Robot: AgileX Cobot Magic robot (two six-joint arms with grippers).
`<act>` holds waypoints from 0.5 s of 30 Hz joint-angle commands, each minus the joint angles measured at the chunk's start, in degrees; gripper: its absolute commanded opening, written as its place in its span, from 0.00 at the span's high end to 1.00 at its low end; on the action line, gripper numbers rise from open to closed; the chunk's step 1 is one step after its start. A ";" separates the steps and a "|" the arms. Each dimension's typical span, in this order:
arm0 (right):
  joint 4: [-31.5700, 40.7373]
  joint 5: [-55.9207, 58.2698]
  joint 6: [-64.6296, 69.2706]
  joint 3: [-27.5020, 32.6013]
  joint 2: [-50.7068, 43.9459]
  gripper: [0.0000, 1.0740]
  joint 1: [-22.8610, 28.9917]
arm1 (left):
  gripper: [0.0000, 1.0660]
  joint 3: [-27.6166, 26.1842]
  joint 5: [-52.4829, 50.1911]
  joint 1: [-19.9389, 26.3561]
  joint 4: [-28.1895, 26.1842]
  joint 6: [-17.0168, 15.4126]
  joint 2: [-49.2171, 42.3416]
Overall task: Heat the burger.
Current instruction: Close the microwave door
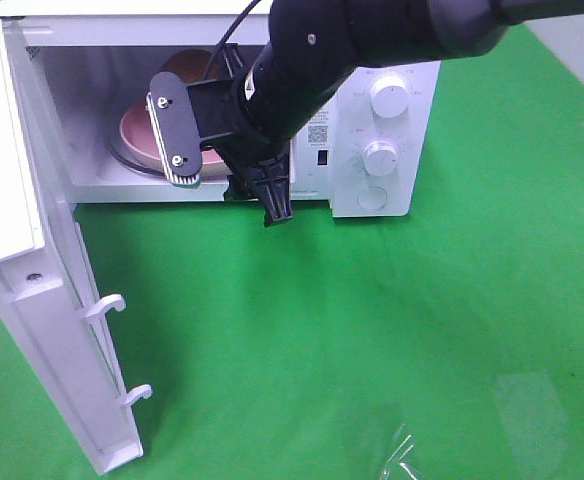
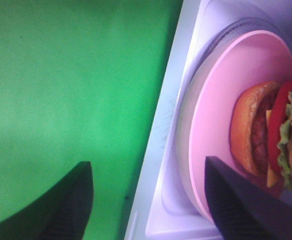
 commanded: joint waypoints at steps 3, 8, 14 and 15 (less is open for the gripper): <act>-0.29 -2.46 0.17 7.79 -6.42 0.38 0.06 | 0.06 0.06 -0.11 -0.17 -0.11 0.00 -0.17; -0.29 -2.86 3.21 12.20 -9.57 0.38 0.06 | 0.06 0.06 -0.11 -0.17 -0.11 0.00 -0.17; -0.29 -3.09 15.76 18.39 -15.58 0.38 0.06 | 0.06 0.06 -0.11 -0.17 -0.11 0.00 -0.17; -0.29 -3.09 15.76 18.39 -15.58 0.38 0.06 | 0.06 0.06 -0.11 -0.17 -0.11 0.00 -0.17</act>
